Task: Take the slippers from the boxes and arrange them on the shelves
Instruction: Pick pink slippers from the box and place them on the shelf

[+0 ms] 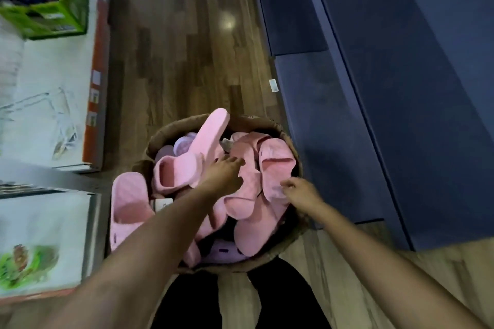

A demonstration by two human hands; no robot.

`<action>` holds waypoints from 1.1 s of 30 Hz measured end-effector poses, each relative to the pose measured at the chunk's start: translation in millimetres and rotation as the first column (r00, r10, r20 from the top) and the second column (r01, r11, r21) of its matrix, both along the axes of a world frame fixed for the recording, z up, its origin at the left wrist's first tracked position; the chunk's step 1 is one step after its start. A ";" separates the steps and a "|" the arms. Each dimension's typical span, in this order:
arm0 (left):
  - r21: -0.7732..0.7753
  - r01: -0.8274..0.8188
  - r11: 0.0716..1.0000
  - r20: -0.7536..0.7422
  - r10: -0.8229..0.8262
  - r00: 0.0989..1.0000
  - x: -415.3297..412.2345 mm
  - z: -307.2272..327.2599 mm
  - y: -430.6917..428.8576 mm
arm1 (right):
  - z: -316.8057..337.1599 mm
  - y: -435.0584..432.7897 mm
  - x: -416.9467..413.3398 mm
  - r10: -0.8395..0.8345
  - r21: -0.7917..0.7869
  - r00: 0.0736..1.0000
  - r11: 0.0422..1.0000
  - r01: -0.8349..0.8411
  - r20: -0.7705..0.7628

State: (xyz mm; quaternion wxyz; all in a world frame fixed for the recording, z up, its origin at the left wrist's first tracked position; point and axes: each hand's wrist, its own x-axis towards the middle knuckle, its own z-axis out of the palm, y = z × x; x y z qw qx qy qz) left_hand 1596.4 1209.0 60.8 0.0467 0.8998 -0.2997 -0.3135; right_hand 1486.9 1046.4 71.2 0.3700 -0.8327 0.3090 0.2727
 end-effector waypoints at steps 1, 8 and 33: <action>0.004 -0.016 1.000 -0.018 0.016 1.000 -1.1 -11.4 -2.0 | -11.5 -1.0 3.6 -0.022 0.007 1.000 1.000 0.022 0.004; 0.056 -0.062 0.997 -0.121 0.068 0.990 -8.4 -75.0 3.1 | -88.3 -3.3 6.9 -0.159 -0.105 0.985 0.983 0.152 -0.069; -0.227 -0.949 0.219 -0.485 0.820 0.305 1.3 -54.3 16.9 | -42.3 62.2 10.5 -0.542 0.673 0.840 0.614 0.412 -0.020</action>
